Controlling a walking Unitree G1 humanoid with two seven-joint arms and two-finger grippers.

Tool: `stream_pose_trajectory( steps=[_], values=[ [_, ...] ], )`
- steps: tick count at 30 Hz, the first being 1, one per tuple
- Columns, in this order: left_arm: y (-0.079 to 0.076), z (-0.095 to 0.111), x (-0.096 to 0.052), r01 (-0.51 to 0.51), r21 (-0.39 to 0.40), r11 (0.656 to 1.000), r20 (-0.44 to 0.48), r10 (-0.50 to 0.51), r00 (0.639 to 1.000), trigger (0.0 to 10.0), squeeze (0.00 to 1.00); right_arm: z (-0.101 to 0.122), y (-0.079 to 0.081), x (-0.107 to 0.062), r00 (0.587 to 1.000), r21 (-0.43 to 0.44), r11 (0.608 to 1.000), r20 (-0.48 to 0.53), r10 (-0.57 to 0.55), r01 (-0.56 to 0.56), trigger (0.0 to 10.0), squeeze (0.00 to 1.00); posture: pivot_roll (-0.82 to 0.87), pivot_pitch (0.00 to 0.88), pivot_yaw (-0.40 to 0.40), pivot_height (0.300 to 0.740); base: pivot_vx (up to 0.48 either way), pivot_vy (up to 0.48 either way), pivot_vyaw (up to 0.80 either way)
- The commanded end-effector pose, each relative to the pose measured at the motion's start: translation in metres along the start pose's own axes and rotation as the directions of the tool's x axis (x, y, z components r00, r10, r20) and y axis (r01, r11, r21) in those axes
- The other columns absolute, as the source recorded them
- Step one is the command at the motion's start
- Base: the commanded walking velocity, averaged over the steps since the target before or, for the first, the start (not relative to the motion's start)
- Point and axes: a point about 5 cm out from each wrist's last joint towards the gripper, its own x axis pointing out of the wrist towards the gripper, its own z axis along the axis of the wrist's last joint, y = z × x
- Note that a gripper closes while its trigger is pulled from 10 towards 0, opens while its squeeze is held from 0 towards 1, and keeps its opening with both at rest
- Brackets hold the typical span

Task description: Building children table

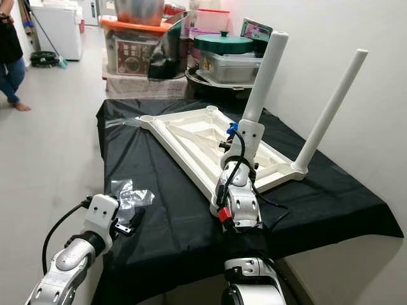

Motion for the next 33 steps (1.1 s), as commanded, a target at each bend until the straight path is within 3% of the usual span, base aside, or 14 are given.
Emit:
stream_pose_trajectory(
  steps=[1, 11, 33],
  values=[
    [-0.002, -0.002, 0.001, 0.011, 0.008, 1.0, -0.005, -0.01, 1.0, 10.0, 0.0, -0.066, -0.01, -0.009, 0.955, -0.024, 1.0, -0.298, -0.01, 0.003, 10.0, 0.0, 0.02, 0.0, -0.094, 0.74, 0.0, 0.0, 0.0],
    [-0.003, -0.001, 0.003, 0.017, 0.008, 1.0, -0.002, -0.017, 1.0, 10.0, 0.0, -0.047, -0.002, -0.006, 0.956, -0.045, 0.995, -0.282, 0.077, -0.093, 10.0, 0.0, 0.02, 0.0, -0.097, 0.74, 0.0, 0.0, 0.0],
    [-0.004, -0.002, 0.004, 0.026, 0.012, 1.0, -0.001, -0.026, 1.0, 10.0, 0.0, -0.042, -0.005, -0.011, 0.952, -0.035, 0.992, -0.288, 0.107, -0.123, 10.0, 0.0, 0.01, 0.0, -0.09, 0.74, 0.0, 0.0, 0.0]
  ],
)
